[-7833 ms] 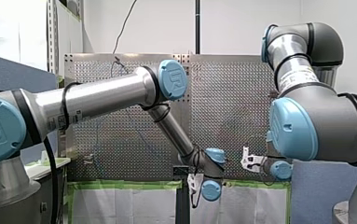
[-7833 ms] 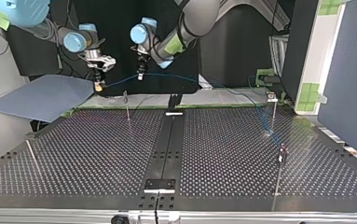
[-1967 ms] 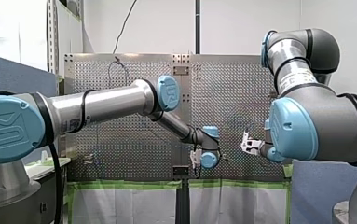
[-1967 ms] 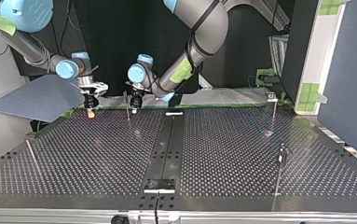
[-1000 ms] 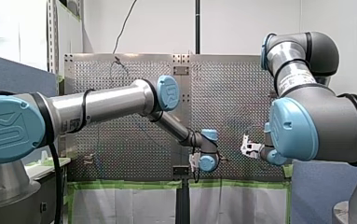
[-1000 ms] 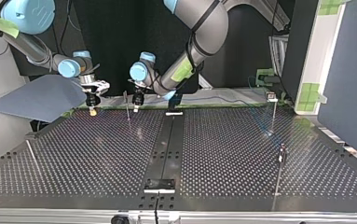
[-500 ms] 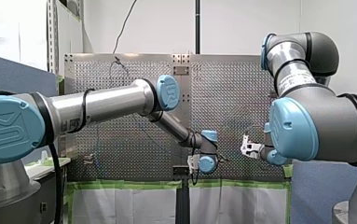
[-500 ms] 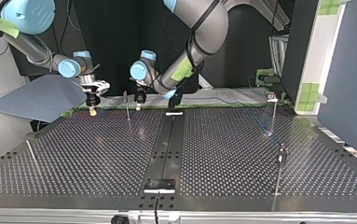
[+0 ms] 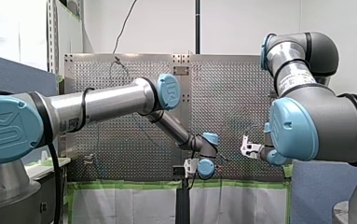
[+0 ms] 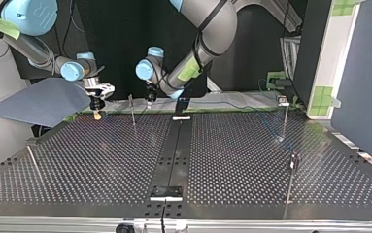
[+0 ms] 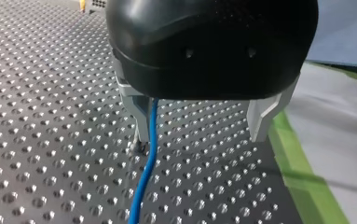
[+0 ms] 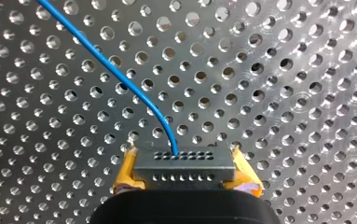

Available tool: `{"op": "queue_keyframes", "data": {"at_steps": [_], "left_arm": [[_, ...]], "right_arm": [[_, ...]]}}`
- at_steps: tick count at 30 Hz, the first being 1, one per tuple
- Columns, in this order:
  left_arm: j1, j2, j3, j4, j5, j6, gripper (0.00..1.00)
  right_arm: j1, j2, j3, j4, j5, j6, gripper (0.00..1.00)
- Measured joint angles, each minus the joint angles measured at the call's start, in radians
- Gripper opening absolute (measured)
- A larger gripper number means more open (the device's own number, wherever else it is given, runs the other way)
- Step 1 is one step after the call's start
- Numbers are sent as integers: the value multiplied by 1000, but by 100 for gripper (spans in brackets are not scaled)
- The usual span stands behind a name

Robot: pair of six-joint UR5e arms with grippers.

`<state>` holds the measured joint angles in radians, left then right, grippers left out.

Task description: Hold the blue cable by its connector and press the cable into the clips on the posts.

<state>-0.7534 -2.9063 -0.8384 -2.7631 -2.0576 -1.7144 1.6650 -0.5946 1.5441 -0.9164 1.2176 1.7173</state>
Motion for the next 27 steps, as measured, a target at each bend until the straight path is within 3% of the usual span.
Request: {"op": "queue_keyframes", "data": {"at_steps": [12,19,27], "left_arm": [[-41,90,-99,75,48,12,100],[-71,148,-168,55,102,11,100],[-89,157,-195,58,108,-1,100]], "right_arm": [[5,0,0,8,1,-2,0],[9,0,0,9,1,-2,0],[7,0,0,11,11,-2,0]]}}
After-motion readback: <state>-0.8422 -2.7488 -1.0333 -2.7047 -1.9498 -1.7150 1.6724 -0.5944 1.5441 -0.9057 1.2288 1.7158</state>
